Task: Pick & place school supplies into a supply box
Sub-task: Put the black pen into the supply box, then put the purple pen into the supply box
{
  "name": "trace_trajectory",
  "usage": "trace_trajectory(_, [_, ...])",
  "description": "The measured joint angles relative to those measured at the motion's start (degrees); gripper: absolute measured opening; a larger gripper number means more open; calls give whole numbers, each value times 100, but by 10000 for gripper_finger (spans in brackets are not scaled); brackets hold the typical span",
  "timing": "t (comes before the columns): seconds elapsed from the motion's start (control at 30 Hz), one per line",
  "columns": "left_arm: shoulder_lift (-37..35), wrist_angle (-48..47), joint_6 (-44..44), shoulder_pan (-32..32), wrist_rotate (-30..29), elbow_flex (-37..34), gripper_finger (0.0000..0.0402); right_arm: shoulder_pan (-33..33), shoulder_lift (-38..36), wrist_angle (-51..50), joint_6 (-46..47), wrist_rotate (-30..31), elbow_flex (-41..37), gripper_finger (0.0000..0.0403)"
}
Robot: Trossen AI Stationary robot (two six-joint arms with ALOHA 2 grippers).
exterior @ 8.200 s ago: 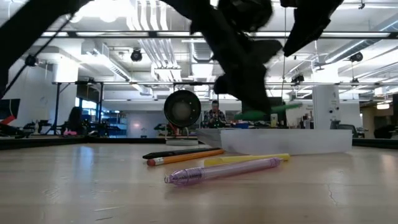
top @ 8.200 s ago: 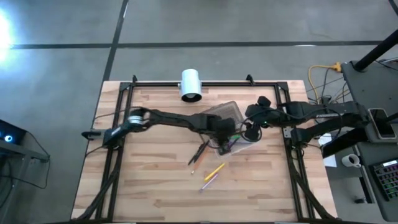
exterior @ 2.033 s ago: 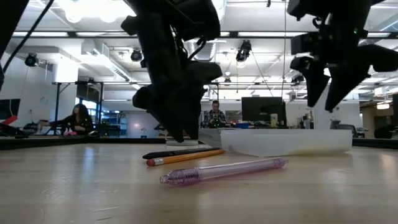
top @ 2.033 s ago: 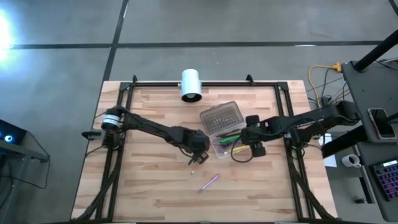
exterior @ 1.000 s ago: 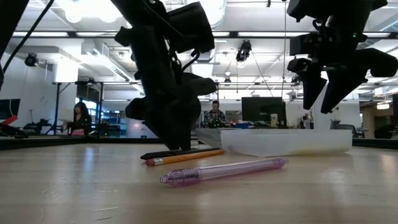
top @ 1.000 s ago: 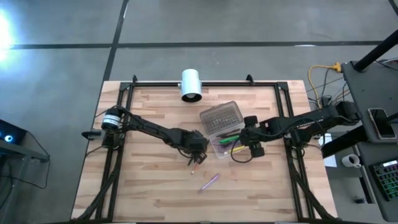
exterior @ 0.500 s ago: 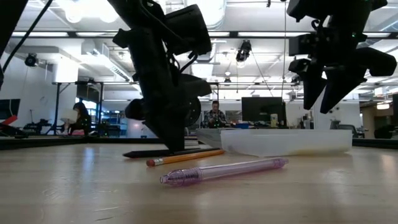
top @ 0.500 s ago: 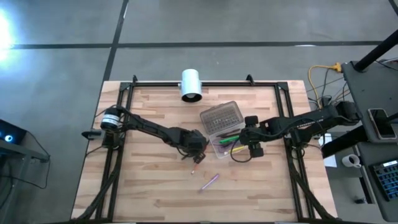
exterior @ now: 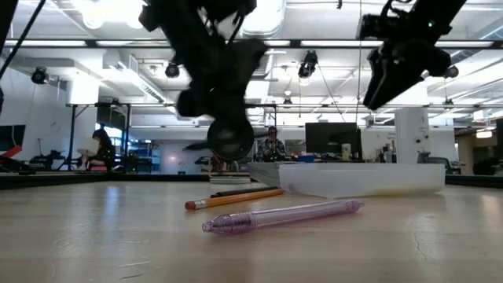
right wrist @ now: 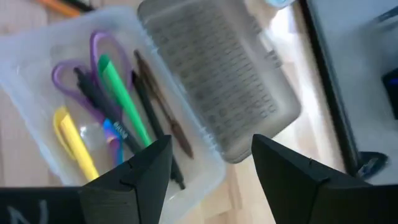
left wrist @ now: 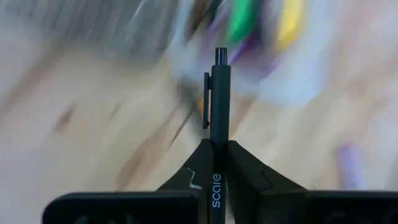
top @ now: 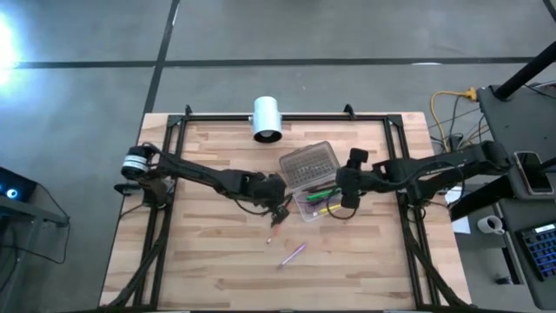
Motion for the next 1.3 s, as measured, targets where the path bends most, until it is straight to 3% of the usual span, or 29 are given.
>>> trace_trajectory(0.13, [-81,831,499,48,6,122,8,-33,-226,-5,50,294,30,214])
trace_trajectory(0.33, [704,767,1307,299,214,1219,8,-83,-570,-46,519,649,30,214])
trace_trajectory(0.73, [3183,-1729,2881,670,344,5219,8,-91,-1253,-368,1272,751,32,214])
trace_trajectory(0.93, [4083,-2661,3250,756,434,6542,15,-86,-1292,-389,1271,744,32,214])
trace_trajectory(1.3, [3685,-2228,3146,754,309,5825,155,-86,-1318,-569,1115,733,30,214])
